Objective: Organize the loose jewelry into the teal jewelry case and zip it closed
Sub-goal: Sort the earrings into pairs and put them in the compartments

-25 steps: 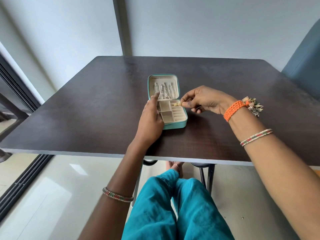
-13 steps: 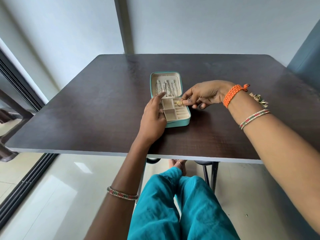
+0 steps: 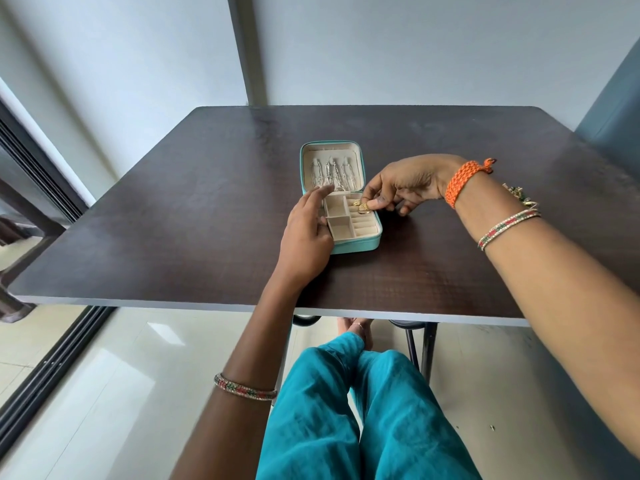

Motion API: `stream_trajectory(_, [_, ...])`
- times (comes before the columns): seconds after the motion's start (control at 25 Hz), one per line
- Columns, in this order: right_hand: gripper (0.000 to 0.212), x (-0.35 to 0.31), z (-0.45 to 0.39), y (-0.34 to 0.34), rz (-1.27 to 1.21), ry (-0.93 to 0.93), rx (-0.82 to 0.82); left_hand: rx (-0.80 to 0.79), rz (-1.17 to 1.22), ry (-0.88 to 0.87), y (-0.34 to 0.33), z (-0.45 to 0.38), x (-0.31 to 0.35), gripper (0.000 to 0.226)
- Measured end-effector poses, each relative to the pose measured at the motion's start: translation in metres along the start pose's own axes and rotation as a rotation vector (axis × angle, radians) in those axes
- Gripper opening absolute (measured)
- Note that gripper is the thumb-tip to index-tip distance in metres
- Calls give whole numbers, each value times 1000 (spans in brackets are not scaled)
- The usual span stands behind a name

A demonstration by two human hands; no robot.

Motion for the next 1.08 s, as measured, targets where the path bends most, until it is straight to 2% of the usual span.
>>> stream_trajectory(0.24, [14, -2, 2, -5, 32, -8, 10, 2, 2, 9, 1, 1, -1, 62])
stream_trajectory(0.44, [11, -6, 4, -6, 47, 2, 110, -9, 11, 13, 1, 0, -2, 62])
stream_trajectory(0.64, [16, -3, 10, -10, -34, 6, 72, 1, -2, 4, 0, 0, -2, 60])
stream_trajectory(0.84, [10, -4, 4, -10, 53, -38, 193, 1, -7, 1, 0, -1, -2, 57])
stream_trajectory(1.08, [9, -9, 11, -8, 86, 58, 237, -10, 3, 2, 1, 0, 0, 56])
Point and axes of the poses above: each hand's wrist, its own z-axis away from the middle knuckle, its own y-axis out of the back of the hand, x = y × z, the point moved 4 cm from there along -z, towards the middle knuckle, and after that the axes turned 15 degrees about y, right-handed, at the moved point
